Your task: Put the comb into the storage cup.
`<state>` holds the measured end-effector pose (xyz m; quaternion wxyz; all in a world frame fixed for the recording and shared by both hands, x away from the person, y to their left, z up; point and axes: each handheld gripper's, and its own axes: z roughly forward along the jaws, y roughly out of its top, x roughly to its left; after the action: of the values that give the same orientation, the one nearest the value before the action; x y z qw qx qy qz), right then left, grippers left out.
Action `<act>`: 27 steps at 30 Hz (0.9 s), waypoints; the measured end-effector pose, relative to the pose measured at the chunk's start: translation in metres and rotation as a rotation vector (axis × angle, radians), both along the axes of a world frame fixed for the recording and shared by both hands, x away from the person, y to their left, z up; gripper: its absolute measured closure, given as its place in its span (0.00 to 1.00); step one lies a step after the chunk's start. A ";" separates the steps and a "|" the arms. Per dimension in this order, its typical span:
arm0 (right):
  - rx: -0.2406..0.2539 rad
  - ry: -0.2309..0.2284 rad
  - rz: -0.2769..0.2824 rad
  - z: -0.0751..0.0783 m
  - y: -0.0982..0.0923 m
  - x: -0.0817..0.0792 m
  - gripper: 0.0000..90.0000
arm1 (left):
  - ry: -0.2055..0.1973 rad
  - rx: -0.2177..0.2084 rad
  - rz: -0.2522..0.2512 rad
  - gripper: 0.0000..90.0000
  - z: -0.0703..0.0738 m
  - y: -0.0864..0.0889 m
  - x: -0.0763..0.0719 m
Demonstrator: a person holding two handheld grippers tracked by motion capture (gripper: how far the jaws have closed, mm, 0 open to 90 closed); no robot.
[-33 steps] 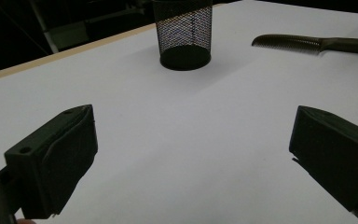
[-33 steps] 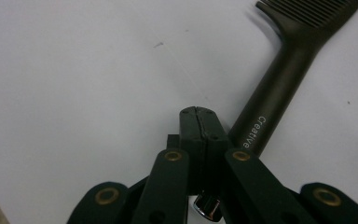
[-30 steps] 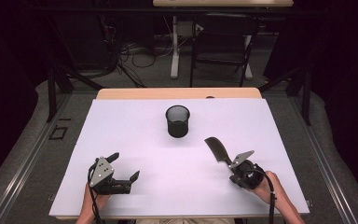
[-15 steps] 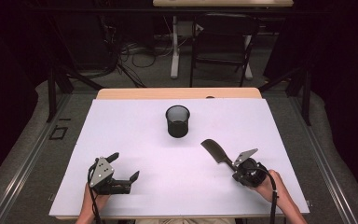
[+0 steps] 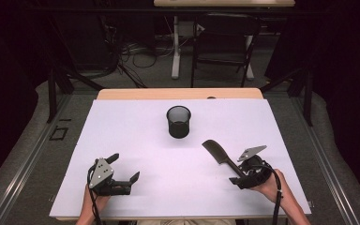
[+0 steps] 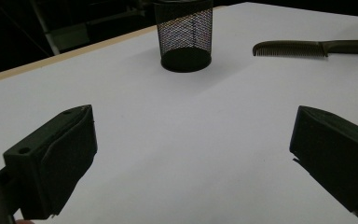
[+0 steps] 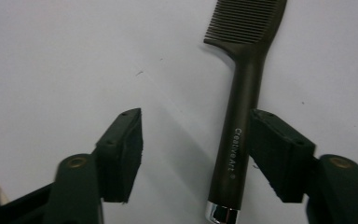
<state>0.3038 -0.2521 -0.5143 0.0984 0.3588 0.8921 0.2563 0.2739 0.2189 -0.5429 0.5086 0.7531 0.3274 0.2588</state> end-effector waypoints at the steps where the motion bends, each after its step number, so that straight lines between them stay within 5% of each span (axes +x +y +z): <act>1: 0.000 0.000 0.000 0.000 0.000 0.000 0.38 | 0.000 0.000 0.000 0.01 0.000 0.000 0.000; 5: 0.016 -0.018 -0.029 0.001 -0.005 0.005 0.21 | -0.007 -0.010 0.000 0.01 0.001 0.001 -0.002; 13: 0.033 -0.036 -0.081 0.004 -0.010 0.012 0.09 | -0.015 -0.046 0.001 0.00 0.001 0.005 -0.005; 27: 0.024 -0.048 -0.098 0.003 -0.007 0.030 0.00 | -0.018 -0.052 -0.006 0.00 0.002 0.004 -0.006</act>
<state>0.3338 -0.2587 -0.5114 0.1277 0.3969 0.8678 0.2704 0.2676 0.2230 -0.5414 0.5319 0.7382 0.3270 0.2554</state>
